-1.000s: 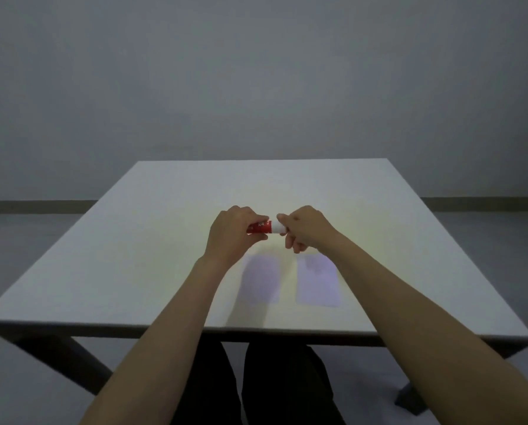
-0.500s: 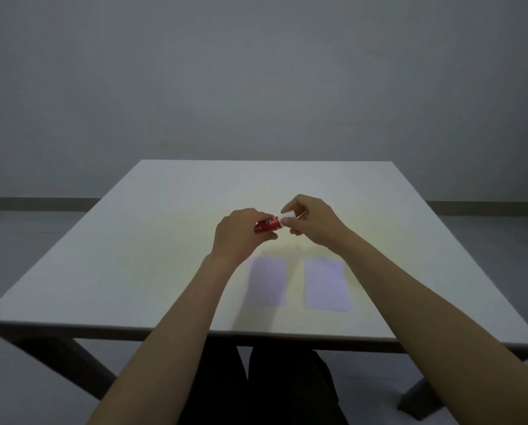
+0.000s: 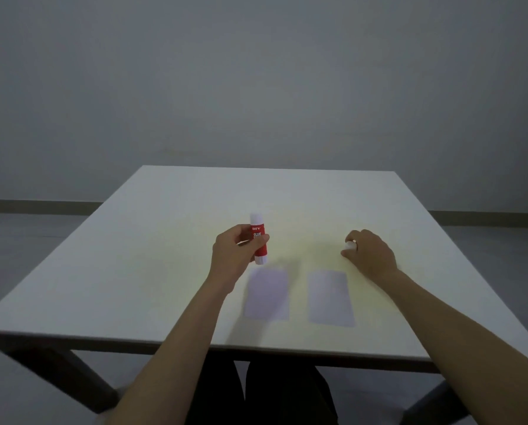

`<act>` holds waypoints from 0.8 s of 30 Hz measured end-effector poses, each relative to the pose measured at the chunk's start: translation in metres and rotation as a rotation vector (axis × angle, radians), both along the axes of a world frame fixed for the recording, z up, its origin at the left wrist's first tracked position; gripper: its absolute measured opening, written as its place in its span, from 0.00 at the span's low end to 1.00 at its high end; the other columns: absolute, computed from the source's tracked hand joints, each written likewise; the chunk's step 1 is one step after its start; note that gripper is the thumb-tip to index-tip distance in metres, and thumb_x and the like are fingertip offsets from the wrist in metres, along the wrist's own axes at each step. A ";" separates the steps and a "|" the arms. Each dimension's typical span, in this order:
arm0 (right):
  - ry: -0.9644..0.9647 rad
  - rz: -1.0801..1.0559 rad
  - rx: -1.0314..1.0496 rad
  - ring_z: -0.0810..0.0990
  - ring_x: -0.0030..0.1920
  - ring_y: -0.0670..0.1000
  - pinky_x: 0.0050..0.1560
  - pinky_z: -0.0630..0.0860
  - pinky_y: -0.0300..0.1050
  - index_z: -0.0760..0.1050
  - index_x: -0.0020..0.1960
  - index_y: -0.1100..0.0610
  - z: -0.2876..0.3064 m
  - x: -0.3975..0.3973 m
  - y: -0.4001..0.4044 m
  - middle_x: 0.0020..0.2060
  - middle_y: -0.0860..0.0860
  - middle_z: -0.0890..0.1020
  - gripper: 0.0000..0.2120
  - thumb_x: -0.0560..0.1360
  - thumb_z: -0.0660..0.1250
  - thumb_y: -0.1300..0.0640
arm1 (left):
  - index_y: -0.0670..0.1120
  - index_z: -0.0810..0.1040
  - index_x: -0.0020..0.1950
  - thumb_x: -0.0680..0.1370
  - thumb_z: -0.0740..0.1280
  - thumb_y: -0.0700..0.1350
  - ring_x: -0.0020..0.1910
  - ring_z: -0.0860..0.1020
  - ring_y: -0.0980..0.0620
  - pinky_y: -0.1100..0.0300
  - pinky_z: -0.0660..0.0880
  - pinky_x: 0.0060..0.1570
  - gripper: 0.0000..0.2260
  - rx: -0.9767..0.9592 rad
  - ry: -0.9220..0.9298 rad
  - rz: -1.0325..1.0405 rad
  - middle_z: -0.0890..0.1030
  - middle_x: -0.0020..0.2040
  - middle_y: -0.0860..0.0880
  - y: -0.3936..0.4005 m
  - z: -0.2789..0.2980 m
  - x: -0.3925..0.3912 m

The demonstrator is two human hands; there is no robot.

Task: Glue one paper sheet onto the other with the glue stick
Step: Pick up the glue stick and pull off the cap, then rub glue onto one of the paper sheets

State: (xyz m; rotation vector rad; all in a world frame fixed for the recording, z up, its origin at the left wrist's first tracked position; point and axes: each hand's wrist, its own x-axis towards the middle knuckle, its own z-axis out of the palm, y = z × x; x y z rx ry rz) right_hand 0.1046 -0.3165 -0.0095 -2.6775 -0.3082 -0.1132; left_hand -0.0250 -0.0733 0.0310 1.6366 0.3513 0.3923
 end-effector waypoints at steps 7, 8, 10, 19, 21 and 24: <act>-0.144 0.038 -0.162 0.72 0.59 0.60 0.56 0.72 0.54 0.67 0.67 0.57 0.007 -0.005 -0.001 0.58 0.60 0.74 0.28 0.72 0.68 0.46 | 0.47 0.79 0.45 0.69 0.74 0.43 0.47 0.83 0.48 0.50 0.78 0.53 0.08 -0.072 -0.010 0.065 0.86 0.42 0.50 -0.008 -0.005 0.000; -0.215 0.056 -0.078 0.73 0.58 0.60 0.56 0.72 0.54 0.67 0.67 0.57 0.013 -0.011 0.006 0.58 0.60 0.74 0.28 0.72 0.68 0.47 | 0.45 0.78 0.46 0.69 0.75 0.44 0.48 0.83 0.46 0.49 0.79 0.53 0.10 -0.112 -0.019 0.088 0.86 0.44 0.47 -0.011 -0.004 0.002; -0.200 0.173 0.239 0.77 0.48 0.55 0.53 0.74 0.47 0.70 0.65 0.56 0.028 -0.034 0.027 0.52 0.56 0.77 0.26 0.71 0.71 0.48 | 0.42 0.77 0.49 0.69 0.75 0.42 0.49 0.83 0.45 0.51 0.80 0.52 0.12 -0.221 -0.041 0.125 0.85 0.48 0.42 -0.018 0.000 0.008; 0.259 0.354 0.918 0.75 0.27 0.46 0.28 0.70 0.38 0.75 0.51 0.60 0.049 -0.088 0.089 0.31 0.52 0.81 0.08 0.76 0.66 0.56 | 0.41 0.74 0.51 0.70 0.74 0.41 0.44 0.85 0.49 0.58 0.81 0.47 0.14 -0.485 -0.138 0.215 0.85 0.47 0.42 -0.044 0.022 0.010; 0.280 0.360 0.884 0.73 0.26 0.45 0.28 0.69 0.37 0.73 0.51 0.60 0.048 -0.092 0.091 0.31 0.51 0.80 0.08 0.77 0.63 0.55 | 0.43 0.74 0.51 0.71 0.73 0.41 0.47 0.84 0.48 0.57 0.80 0.50 0.13 -0.553 -0.112 0.242 0.84 0.49 0.42 -0.046 0.021 0.007; 0.330 0.338 0.898 0.70 0.26 0.45 0.28 0.66 0.35 0.71 0.44 0.57 0.038 -0.102 0.096 0.28 0.49 0.75 0.11 0.80 0.56 0.52 | 0.47 0.74 0.49 0.72 0.72 0.44 0.50 0.82 0.49 0.56 0.71 0.54 0.10 -0.534 -0.047 0.250 0.84 0.50 0.44 -0.051 0.016 0.003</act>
